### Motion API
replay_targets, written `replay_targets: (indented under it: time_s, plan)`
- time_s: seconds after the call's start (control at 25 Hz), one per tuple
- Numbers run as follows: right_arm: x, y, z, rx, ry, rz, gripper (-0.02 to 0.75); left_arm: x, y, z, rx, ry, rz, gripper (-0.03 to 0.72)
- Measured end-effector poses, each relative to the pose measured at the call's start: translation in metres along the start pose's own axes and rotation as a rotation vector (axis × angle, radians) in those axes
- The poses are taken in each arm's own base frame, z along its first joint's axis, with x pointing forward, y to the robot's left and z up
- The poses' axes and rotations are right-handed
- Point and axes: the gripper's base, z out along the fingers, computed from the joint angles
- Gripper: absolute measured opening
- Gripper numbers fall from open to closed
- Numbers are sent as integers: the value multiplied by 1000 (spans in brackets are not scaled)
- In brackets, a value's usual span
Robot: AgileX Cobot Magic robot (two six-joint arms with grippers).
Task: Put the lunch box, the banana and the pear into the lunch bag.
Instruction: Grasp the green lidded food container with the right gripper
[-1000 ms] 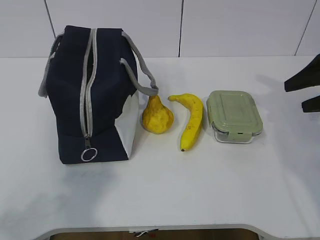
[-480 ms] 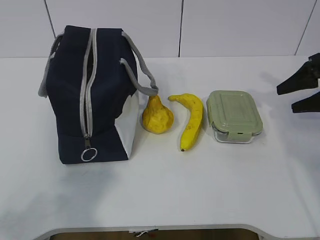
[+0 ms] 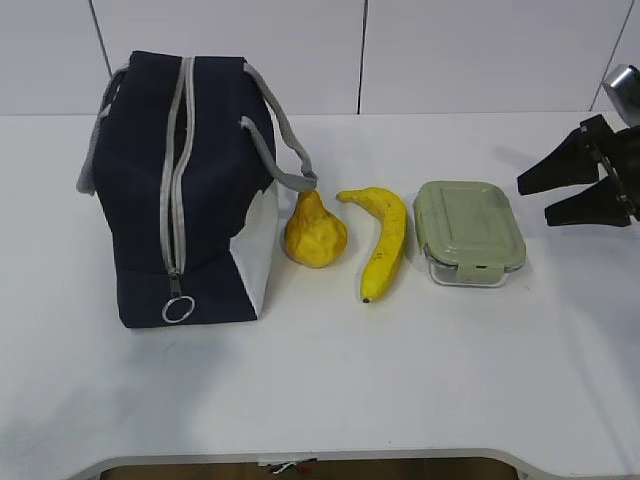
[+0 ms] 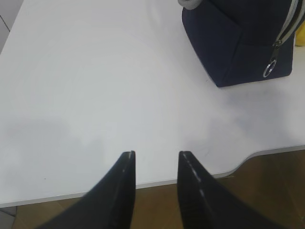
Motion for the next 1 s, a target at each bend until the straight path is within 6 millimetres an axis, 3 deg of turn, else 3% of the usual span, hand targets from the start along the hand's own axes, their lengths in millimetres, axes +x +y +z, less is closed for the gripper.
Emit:
replay_targets:
  time_s: [0.32, 0.6, 1.0]
  plan:
    - [-1, 0, 5, -27, -10, -1, 583, 0, 0, 0, 2, 0, -1, 239]
    - [-2, -22, 26, -90, -23, 52, 583, 0, 0, 0, 3, 0, -2, 239]
    - [-2, -28, 31, -85, -16, -6, 582, 0, 0, 0, 4, 0, -2, 239]
